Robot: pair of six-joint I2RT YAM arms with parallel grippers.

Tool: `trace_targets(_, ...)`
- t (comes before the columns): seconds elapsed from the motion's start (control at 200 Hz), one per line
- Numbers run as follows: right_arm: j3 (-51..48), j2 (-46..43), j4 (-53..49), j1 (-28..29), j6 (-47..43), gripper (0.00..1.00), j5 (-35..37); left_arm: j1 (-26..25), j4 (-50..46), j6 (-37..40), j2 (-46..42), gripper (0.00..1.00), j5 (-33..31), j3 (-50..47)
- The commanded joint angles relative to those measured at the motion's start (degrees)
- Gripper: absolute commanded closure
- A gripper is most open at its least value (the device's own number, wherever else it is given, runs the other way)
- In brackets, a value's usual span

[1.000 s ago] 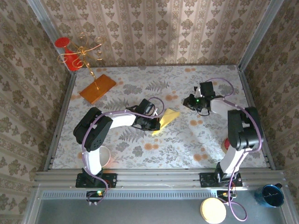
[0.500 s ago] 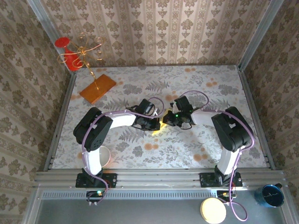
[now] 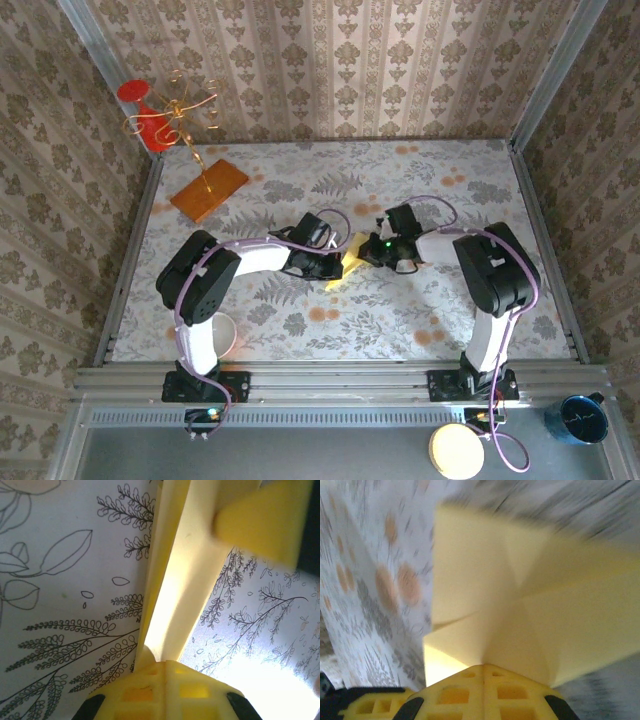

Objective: Fold a paper plane with a square sheet of paper (pick it up from the middle)

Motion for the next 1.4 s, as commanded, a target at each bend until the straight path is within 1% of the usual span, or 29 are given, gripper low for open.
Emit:
trace_targets(0.0, 0.32, 2.97, -1.8, -7.01, -1.55, 0.98, 4.75, 0.6, -10.32, -1.3, 1.22, 1.0, -2.74, -4.3)
trace_targets(0.115, 2.26, 3.4, -2.62, -10.29, -1.13, 0.98, 3.82, 0.51, -10.05, -1.45, 1.03, 1.0, -2.47, -3.81)
trace_targets(0.235, 2.87, -0.31, -4.2, -10.9, -1.77, 0.97, 5.28, 0.49, -10.61, -1.06, 1.13, 1.0, -2.3, -2.66)
trace_targets(0.365, 0.39, -7.05, -3.9, -9.78, -2.37, 0.97, 5.68, 0.34, -10.93, -0.87, 1.3, 1.0, -2.12, -1.68)
trace_targets(0.49, -1.81, -8.47, -3.33, -5.8, -2.11, 0.97, 2.15, 0.34, -10.94, -0.96, 1.48, 1.0, -1.94, -0.98)
trace_targets(0.625, -2.43, -7.05, -1.74, 0.36, -1.12, 0.97, -0.14, 0.28, -10.82, -1.05, 1.48, 1.0, -1.86, -0.52)
trace_targets(0.745, -0.77, -4.55, -1.01, 3.36, -1.09, 0.97, -1.42, 0.31, -10.7, -1.05, 1.4, 1.0, -1.25, -0.23)
trace_targets(0.855, 1.48, -1.61, -3.01, 3.69, -1.92, 0.97, -0.99, 0.16, -10.29, -0.46, 0.43, 1.0, -0.91, 0.33)
trace_targets(0.96, 3.37, 1.15, -6.7, 3.69, -3.39, 0.97, 0.86, -0.52, -9.48, 1.33, -1.52, 1.0, -0.83, 1.66)
trace_targets(1.11, 4.11, 2.95, -8.82, 3.69, -4.35, 0.97, 1.83, -0.72, -5.72, 2.29, -2.74, 1.0, 0.72, 3.35)
trace_targets(1.23, 3.78, 2.97, -8.95, 3.71, -4.44, 0.98, 1.84, -0.72, -4.51, 2.29, -0.61, 1.0, 1.57, 5.85)
trace_targets(1.396, 3.6, 3.32, -8.96, 3.69, -4.53, 0.98, 1.4, -0.58, -4.2, 1.85, 3.06, 1.0, 0.96, 8.7)
